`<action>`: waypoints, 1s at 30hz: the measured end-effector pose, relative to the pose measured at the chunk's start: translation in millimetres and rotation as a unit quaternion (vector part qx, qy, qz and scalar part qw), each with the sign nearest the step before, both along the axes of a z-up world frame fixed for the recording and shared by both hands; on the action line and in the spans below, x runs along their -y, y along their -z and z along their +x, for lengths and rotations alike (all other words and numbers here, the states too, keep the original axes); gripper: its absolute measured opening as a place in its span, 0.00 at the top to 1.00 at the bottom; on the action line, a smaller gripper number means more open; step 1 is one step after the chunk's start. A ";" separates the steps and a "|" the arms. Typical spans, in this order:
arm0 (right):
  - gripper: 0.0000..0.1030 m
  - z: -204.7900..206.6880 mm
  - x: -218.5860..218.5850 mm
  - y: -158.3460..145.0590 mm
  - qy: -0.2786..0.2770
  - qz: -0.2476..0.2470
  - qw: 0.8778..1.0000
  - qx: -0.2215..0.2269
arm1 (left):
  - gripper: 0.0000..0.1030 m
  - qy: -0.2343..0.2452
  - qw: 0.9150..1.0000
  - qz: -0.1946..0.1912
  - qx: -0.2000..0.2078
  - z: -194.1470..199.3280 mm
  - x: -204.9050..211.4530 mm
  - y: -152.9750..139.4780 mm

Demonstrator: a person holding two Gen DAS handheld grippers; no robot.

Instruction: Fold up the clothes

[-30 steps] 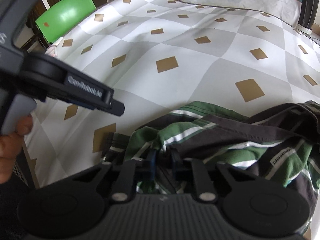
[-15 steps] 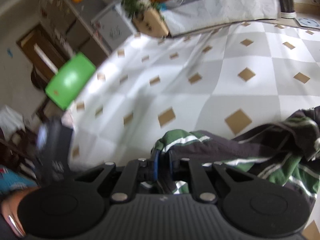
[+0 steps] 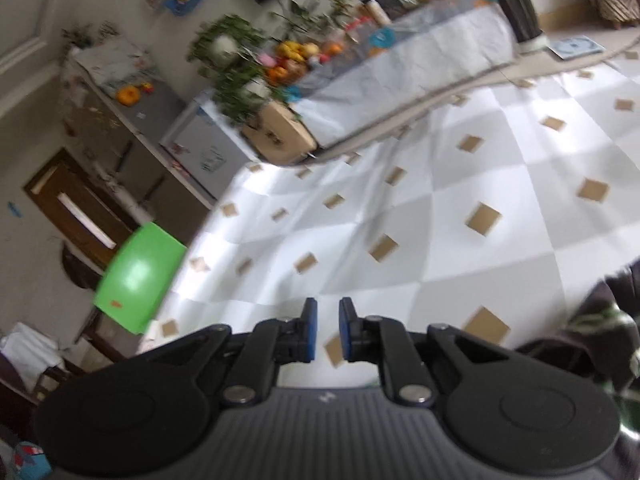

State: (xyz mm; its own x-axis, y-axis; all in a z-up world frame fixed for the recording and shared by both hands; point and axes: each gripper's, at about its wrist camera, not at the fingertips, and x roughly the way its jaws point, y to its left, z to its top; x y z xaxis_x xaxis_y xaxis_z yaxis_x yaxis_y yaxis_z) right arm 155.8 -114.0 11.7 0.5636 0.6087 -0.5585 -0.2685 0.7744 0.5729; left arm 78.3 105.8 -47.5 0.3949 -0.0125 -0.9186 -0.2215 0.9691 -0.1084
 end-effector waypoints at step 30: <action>0.48 -37.5 86.8 33.9 0.045 -0.181 0.978 -0.089 | 0.27 0.061 0.991 -0.026 0.119 9.8 54.4 -41.5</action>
